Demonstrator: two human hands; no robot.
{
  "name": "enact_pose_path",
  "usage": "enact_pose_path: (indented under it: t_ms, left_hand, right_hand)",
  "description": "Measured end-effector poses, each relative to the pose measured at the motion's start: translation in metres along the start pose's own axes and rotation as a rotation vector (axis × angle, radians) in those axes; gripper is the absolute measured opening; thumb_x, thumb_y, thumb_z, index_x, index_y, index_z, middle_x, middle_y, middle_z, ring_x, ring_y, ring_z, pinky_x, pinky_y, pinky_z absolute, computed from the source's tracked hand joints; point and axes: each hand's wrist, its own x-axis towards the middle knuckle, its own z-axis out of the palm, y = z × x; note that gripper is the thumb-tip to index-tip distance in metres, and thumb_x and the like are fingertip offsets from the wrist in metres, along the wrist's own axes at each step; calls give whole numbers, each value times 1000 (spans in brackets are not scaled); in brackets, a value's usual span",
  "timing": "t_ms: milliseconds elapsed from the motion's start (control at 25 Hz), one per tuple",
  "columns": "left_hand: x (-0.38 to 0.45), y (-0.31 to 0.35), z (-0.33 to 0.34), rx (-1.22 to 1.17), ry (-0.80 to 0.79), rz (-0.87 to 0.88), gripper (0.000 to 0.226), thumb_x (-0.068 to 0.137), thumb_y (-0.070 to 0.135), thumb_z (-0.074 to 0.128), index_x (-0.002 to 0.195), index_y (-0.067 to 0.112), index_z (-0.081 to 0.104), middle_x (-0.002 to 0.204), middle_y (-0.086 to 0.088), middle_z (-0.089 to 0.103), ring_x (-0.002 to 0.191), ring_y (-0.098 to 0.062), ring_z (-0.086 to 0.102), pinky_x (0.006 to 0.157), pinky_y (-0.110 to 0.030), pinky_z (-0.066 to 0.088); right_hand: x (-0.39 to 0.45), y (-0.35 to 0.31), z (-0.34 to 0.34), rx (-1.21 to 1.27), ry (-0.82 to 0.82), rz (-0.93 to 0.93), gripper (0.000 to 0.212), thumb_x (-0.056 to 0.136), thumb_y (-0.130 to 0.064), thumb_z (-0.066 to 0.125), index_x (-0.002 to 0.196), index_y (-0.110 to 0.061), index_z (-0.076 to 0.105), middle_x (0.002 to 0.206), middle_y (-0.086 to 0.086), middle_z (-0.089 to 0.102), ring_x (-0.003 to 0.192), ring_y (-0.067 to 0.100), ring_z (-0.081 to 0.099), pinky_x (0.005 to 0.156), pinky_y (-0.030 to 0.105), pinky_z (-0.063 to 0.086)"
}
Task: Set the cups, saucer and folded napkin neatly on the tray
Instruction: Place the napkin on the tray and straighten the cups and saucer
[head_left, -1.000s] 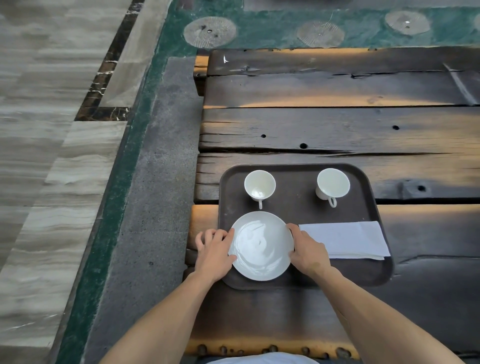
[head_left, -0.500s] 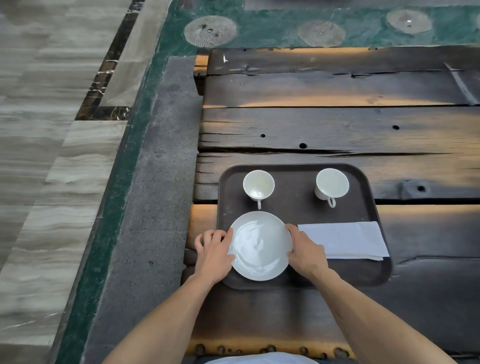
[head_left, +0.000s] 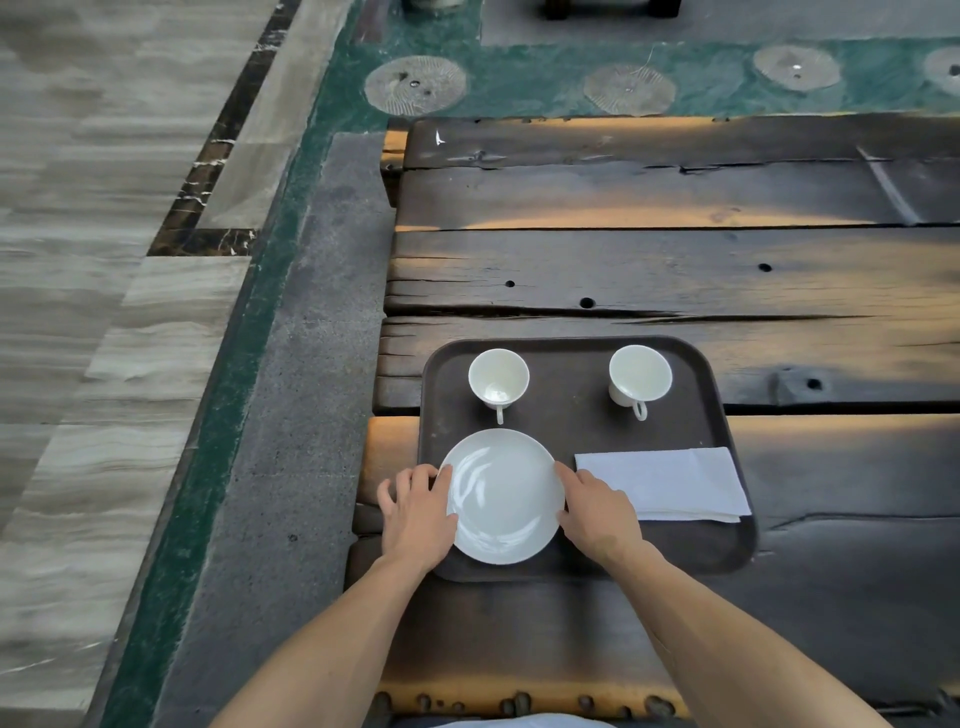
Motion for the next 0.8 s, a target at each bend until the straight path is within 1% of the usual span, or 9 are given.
enact_pose_path:
  t_ms: [120, 200, 280, 400, 520, 640, 800]
  left_hand:
    - [-6, 15, -1, 51, 49, -4, 52, 93, 39, 53, 143, 33, 39, 139, 4, 40, 129, -19, 33, 112, -43, 14]
    - [-9, 29, -3, 48, 70, -2, 51, 95, 44, 51, 143, 34, 39, 142, 5, 40, 130, -18, 34, 112, -42, 16]
    - [-11, 45, -4, 25, 54, 5, 50, 96, 48, 48, 144, 35, 38, 143, 6, 39, 132, -17, 33, 112, -41, 16]
    - [-13, 72, -2, -36, 10, 37, 46, 97, 49, 46, 141, 37, 42, 141, 7, 41, 134, -16, 30, 113, -41, 14]
    - [-15, 102, 3, -76, -19, 61, 42, 95, 50, 48, 135, 36, 50, 138, 6, 44, 131, -18, 33, 112, -42, 16]
    - [-18, 132, 6, -109, -14, 74, 41, 94, 50, 49, 132, 35, 54, 134, 6, 48, 129, -18, 36, 110, -42, 17]
    - [-23, 168, 11, -132, -15, 91, 39, 94, 50, 48, 128, 34, 56, 128, 6, 52, 125, -18, 38, 108, -39, 18]
  right_hand:
    - [-5, 11, -2, 9, 36, -41, 42, 96, -26, 44, 137, -25, 44, 117, 2, 54, 105, 27, 55, 87, 39, 46]
    - [-6, 24, -5, -22, 63, -58, 42, 98, -35, 44, 138, -24, 45, 125, 2, 53, 111, 26, 52, 88, 39, 46]
    - [-8, 41, -9, -75, 76, -69, 44, 100, -40, 42, 140, -23, 43, 130, 2, 53, 114, 26, 50, 89, 39, 45]
    - [-14, 70, -17, -102, 90, -64, 43, 101, -42, 38, 140, -24, 44, 132, 3, 53, 115, 26, 51, 89, 39, 44]
    - [-22, 101, -24, -97, 88, -62, 44, 101, -42, 37, 141, -24, 45, 134, 2, 53, 119, 26, 50, 92, 40, 43]
    - [-30, 132, -29, -96, 74, -67, 43, 101, -41, 36, 139, -24, 47, 133, 1, 54, 119, 25, 50, 93, 41, 42]
    - [-37, 170, -34, -94, 75, -57, 41, 101, -40, 36, 135, -25, 52, 130, -1, 56, 119, 23, 50, 92, 39, 41]
